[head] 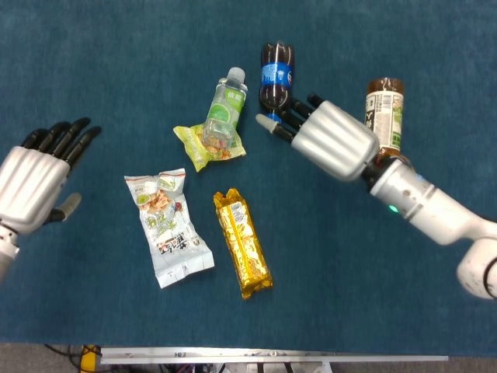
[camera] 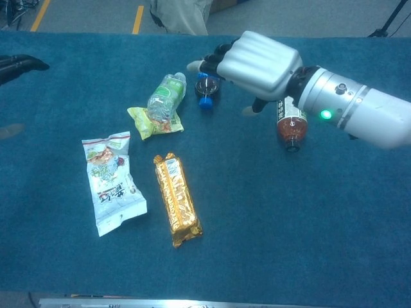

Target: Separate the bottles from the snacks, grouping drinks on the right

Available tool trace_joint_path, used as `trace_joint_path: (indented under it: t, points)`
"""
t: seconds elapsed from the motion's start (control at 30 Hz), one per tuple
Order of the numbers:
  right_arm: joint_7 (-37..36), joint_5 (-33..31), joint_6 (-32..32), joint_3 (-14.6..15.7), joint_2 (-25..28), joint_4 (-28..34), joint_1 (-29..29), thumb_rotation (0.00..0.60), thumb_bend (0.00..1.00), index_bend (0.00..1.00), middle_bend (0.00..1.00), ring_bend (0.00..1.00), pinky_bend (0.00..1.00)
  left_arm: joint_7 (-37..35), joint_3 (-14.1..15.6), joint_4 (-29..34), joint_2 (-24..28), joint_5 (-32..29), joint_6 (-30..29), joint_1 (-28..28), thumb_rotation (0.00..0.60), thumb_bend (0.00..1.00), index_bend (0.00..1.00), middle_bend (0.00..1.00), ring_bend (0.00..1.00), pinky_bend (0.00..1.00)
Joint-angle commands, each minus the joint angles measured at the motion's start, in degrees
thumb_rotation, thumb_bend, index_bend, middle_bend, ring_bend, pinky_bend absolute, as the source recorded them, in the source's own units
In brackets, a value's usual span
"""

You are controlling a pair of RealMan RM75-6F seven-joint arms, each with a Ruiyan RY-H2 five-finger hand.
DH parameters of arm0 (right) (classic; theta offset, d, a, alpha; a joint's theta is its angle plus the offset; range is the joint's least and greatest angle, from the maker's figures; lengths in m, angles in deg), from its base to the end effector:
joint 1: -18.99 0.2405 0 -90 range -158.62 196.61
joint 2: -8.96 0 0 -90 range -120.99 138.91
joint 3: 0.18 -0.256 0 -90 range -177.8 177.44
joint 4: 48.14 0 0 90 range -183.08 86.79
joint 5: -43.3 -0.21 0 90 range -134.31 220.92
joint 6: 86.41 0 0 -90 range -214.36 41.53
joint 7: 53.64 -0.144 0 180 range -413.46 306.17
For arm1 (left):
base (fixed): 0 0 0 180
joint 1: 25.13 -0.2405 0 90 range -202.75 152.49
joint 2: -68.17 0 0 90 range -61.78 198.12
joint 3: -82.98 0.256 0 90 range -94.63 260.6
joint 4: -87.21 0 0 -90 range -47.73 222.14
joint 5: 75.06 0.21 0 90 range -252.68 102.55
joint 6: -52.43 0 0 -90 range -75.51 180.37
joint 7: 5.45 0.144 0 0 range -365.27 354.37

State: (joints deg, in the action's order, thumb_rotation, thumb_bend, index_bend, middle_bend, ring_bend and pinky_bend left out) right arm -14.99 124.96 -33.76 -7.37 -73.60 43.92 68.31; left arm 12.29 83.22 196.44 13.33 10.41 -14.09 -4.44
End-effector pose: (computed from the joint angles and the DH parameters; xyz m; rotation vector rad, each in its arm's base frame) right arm -0.0795 -0.3221 -0.0045 2.2090 -0.1459 0.8762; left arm -0.2280 0.2257 0.1332 -1.8619 -0.7842 -0.7352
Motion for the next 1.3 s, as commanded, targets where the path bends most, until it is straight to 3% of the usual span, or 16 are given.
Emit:
trace_joint_path:
  t: [0.03, 0.37, 0.63, 0.93, 1.3]
  points:
    - [0.16, -1.61, -1.02, -1.02, -1.54, -1.81, 1.07, 0.600, 0.00, 0.12, 0.27, 0.25, 0.42, -0.19, 0.38, 0.08, 0.31, 0.11, -0.68, -0.62, 0.600, 0.30, 0.00, 0.06, 0.10, 0.20]
    - [0.19, -4.09, -1.34, -1.93, -3.06, -4.16, 2.31, 0.600, 0.00, 0.12, 0.27, 0.25, 0.42, -2.84, -0.37, -1.02, 0.05, -0.01, -0.28, -0.02, 0.600, 0.30, 0.00, 0.06, 0.10, 0.20]
    - [-2.66, -0.33, 5.18, -0.53, 6.71, 3.22, -2.18, 0.600, 0.00, 0.12, 0.27, 0.25, 0.42, -4.98, -2.59, -3.94, -2.26, 0.52, 5.52, 5.30, 0.600, 0.30, 0.00, 0.06, 0.10, 0.20]
    - [-10.13, 6.49, 14.61, 2.76, 19.87, 9.55, -10.24, 0.600, 0.00, 0.12, 0.28, 0.25, 0.42, -10.67, -5.54, -11.75, -7.74, 1.78, 14.47, 14.32, 0.600, 0.30, 0.00, 0.06, 0.10, 0.20]
    - [-14.42, 10.45, 19.95, 4.46, 24.50, 9.88, -15.87, 0.600, 0.00, 0.12, 0.28, 0.25, 0.42, -14.11, -8.17, -18.96, -14.79, -0.64, 21.29, 22.26, 0.600, 0.30, 0.00, 0.06, 0.10, 0.19]
